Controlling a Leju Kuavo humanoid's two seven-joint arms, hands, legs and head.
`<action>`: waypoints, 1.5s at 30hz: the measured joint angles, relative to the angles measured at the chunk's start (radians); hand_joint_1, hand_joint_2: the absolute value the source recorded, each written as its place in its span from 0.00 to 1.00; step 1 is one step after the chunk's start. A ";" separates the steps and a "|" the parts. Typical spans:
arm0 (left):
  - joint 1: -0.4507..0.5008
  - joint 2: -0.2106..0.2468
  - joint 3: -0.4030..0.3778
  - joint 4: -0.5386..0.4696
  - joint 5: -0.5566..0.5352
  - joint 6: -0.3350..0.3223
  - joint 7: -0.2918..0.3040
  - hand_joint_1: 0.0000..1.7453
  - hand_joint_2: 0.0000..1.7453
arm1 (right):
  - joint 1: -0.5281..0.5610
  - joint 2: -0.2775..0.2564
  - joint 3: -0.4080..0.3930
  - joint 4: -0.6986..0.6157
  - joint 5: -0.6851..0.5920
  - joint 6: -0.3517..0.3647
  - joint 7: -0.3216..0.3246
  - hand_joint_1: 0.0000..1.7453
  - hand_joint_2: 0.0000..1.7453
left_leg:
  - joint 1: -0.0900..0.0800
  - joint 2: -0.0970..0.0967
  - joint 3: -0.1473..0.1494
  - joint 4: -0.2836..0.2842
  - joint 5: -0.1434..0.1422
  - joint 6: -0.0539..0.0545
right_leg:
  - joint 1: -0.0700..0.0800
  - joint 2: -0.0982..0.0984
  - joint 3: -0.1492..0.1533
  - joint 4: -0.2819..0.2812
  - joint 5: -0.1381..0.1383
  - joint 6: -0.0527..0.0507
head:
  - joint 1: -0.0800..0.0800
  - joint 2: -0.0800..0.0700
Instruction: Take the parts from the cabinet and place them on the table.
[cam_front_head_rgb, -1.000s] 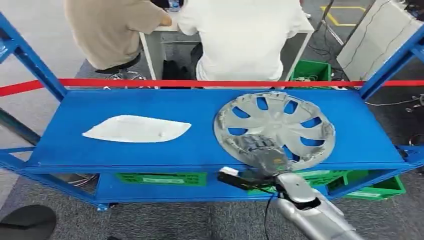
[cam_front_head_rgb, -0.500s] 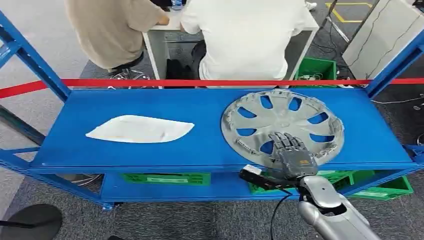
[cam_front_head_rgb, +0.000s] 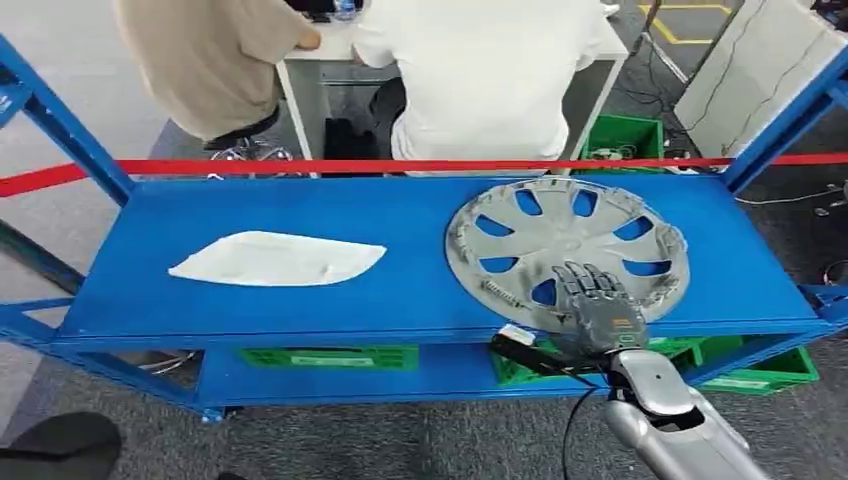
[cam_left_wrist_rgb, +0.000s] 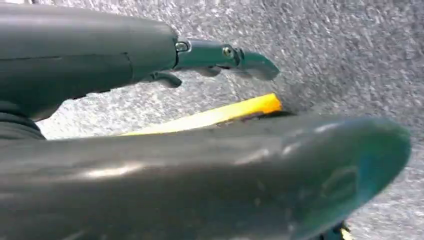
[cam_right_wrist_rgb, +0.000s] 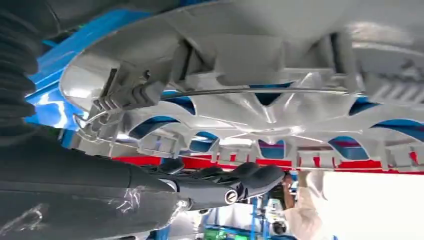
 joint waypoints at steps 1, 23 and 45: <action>0.000 0.000 0.000 0.000 0.000 0.000 0.000 0.00 0.00 | 0.000 -0.003 -0.001 0.000 0.000 0.000 0.000 0.00 1.00 | 0.006 0.002 0.001 -0.003 0.004 0.008 | -0.002 0.001 -0.001 0.002 -0.002 0.004 | -0.002 0.000; 0.001 -0.002 0.013 0.000 -0.005 0.000 -0.005 0.00 0.00 | 0.085 -0.037 -0.112 -0.074 -0.012 0.031 0.007 1.00 1.00 | 0.005 0.005 -0.125 0.266 -0.114 -0.021 | 0.001 -0.001 0.007 -0.001 -0.008 -0.034 | 0.000 0.000; -0.003 0.003 0.017 0.000 -0.008 0.002 -0.010 0.00 0.00 | 0.098 -0.076 -0.111 -0.101 0.036 0.079 -0.016 1.00 1.00 | 0.003 0.001 0.019 -0.022 0.010 -0.006 | -0.003 0.005 0.019 0.003 -0.019 0.003 | 0.014 0.000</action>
